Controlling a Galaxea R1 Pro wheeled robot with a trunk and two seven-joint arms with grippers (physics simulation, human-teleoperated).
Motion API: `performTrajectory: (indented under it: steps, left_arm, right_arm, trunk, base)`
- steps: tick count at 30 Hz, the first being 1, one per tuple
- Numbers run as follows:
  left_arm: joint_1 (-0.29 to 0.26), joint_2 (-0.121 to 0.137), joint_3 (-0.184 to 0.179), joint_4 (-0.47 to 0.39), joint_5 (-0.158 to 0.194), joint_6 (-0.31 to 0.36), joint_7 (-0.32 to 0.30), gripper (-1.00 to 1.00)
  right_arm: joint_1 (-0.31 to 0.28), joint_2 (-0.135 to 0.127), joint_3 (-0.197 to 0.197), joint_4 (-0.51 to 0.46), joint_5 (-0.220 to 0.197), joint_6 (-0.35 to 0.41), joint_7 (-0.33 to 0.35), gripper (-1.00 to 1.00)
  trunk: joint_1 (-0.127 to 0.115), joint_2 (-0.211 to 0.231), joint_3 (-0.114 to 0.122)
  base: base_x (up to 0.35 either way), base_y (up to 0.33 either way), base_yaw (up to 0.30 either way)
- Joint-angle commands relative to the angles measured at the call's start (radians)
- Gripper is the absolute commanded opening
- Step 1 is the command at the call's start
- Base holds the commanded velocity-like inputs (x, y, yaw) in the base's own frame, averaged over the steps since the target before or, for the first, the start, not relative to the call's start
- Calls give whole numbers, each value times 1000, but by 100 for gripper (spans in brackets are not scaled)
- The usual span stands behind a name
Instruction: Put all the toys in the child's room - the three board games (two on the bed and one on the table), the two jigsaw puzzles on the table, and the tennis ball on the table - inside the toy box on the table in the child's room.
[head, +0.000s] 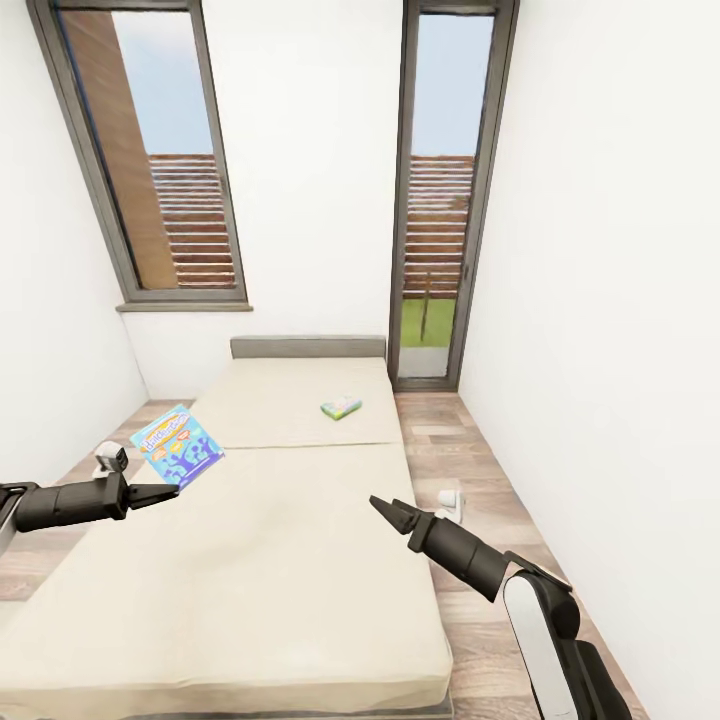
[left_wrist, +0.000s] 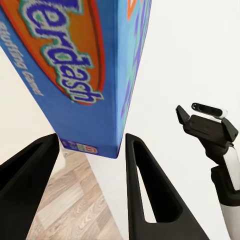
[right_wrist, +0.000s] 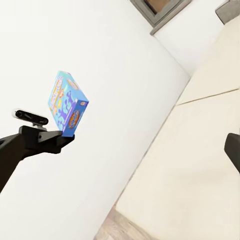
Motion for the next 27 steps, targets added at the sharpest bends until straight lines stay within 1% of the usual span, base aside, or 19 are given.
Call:
performTrajectory:
  steps: [1,3,5,7,8,10,13,16,23,27]
  left_arm:
    - [-1,0,0,0,-1,11,-4,-100]
    - [-1,0,-1,0,-1,11,-4,-100]
    - [-1,0,0,0,0,11,-4,-100]
    - [-1,0,0,0,-1,11,-4,-100]
    - [-1,-1,0,0,0,11,-4,-100]
    - [-1,0,1,0,0,11,-4,-100]
    - [-1,0,1,0,0,11,-4,-100]
    - [-1,0,1,0,-1,11,-4,-100]
    - [-1,0,1,0,0,10,-4,-100]
    - [-1,0,1,0,-1,9,-4,-100]
  right_arm:
    - [-1,2,-4,0,-2,10,-6,100]
    - [-1,1,-5,-1,-3,16,-34,100]
    - [-1,2,-5,-4,-4,23,-103,100]
    - [-1,3,-3,-5,-8,30,-186,100]
    - [-1,3,4,-5,-12,32,-221,100]
    - [-1,2,27,-5,-16,31,-258,100]
    - [-1,2,65,-5,-18,24,-283,100]
    - [-1,2,86,-5,-16,19,-291,100]
    - [-1,1,92,-4,-15,14,-294,100]
    - [-1,2,92,-3,-10,13,-294,100]
  trunk:
    - [-4,7,2]
    - [-12,21,8]
    - [-19,35,15]
    - [-27,49,21]
    - [-31,56,24]
    - [-38,70,30]
    - [-50,91,40]
    - [-61,112,49]
    - [-88,161,71]
    - [-104,189,83]
  base:
    - [0,0,0]
    - [0,0,0]
    - [0,0,0]
    - [0,0,0]
    - [0,0,0]
    - [0,0,0]
    - [0,0,0]
    - [0,0,0]
    - [0,0,4]
    - [0,0,181]
